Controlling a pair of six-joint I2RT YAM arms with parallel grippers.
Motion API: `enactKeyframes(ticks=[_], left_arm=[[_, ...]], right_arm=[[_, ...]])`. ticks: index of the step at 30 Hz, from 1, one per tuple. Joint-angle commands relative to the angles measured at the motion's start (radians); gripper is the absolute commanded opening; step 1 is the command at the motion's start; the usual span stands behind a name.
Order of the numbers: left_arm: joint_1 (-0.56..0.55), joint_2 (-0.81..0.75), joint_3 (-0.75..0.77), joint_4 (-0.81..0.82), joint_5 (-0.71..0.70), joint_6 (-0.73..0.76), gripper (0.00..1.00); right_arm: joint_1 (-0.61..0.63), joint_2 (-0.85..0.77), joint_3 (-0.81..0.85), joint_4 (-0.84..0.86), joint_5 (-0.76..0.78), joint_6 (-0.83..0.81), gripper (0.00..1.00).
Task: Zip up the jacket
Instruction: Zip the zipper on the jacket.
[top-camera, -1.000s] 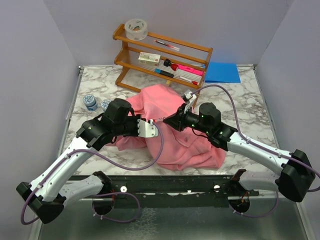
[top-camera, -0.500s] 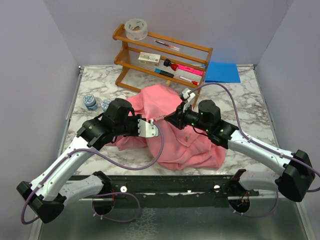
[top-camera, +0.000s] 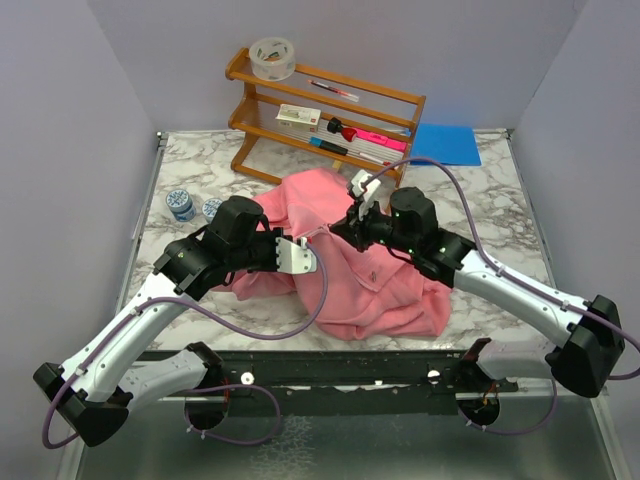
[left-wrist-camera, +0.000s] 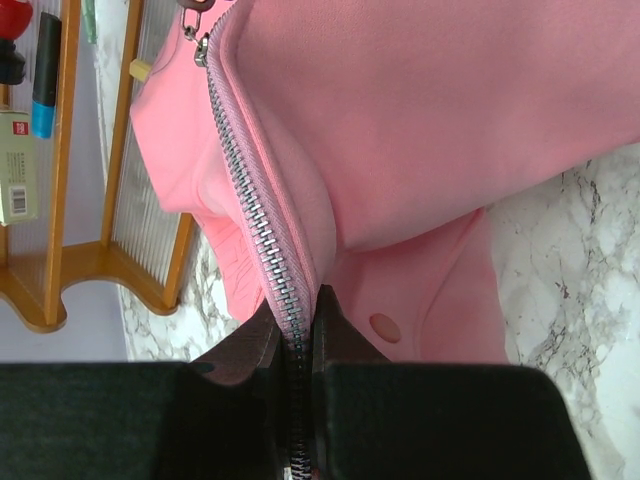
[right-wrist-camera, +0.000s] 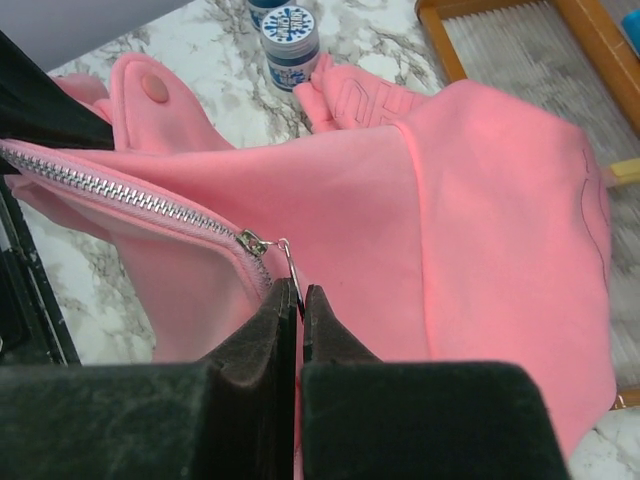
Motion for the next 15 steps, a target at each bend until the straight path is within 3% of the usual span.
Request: enactKeyframes(ticks=[1,5,15], left_arm=[[0.001,-0.025,0.015,0.011,0.001,0.007,0.0],[0.001,-0.029,0.009,0.038,-0.064,-0.021,0.0],[0.001,-0.019,-0.008,0.133,-0.264,-0.095,0.0]], right_arm=[[-0.008,0.036,0.108,-0.208,0.128,-0.049,0.0],[-0.006,0.078,0.181,-0.402,0.184,0.02,0.0],[-0.007,0.032,0.105,-0.615,0.337,0.332,0.0]])
